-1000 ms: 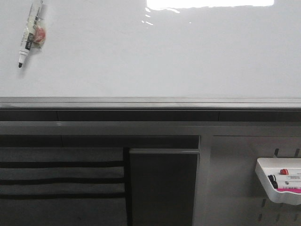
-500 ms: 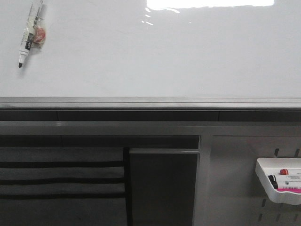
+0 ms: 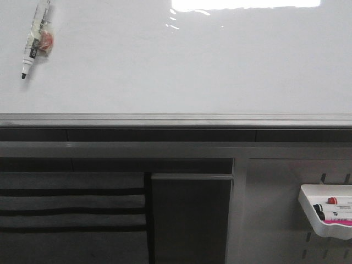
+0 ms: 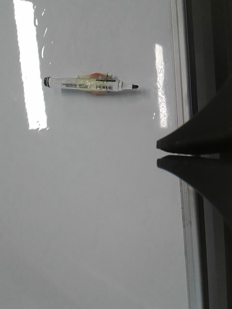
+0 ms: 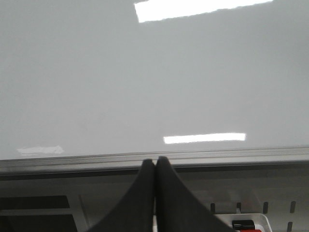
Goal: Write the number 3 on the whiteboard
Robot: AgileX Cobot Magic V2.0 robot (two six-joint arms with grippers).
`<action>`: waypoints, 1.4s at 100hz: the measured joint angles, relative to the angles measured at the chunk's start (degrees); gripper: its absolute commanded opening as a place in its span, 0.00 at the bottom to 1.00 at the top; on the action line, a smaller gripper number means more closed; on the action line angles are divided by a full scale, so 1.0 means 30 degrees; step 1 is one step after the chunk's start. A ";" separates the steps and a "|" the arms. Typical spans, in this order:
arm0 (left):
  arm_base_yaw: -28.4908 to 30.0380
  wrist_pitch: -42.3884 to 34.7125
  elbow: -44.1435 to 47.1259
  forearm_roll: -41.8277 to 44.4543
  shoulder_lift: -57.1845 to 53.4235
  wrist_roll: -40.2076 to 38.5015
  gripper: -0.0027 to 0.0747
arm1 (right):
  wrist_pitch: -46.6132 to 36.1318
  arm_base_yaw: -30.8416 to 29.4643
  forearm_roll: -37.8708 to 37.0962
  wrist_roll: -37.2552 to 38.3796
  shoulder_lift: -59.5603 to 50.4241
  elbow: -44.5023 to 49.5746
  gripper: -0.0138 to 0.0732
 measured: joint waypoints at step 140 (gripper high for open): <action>0.0000 0.9392 -1.1395 -0.1646 0.6160 0.0000 0.01 | 1.0355 0.0000 0.1781 -0.2622 0.8133 -1.1619 0.08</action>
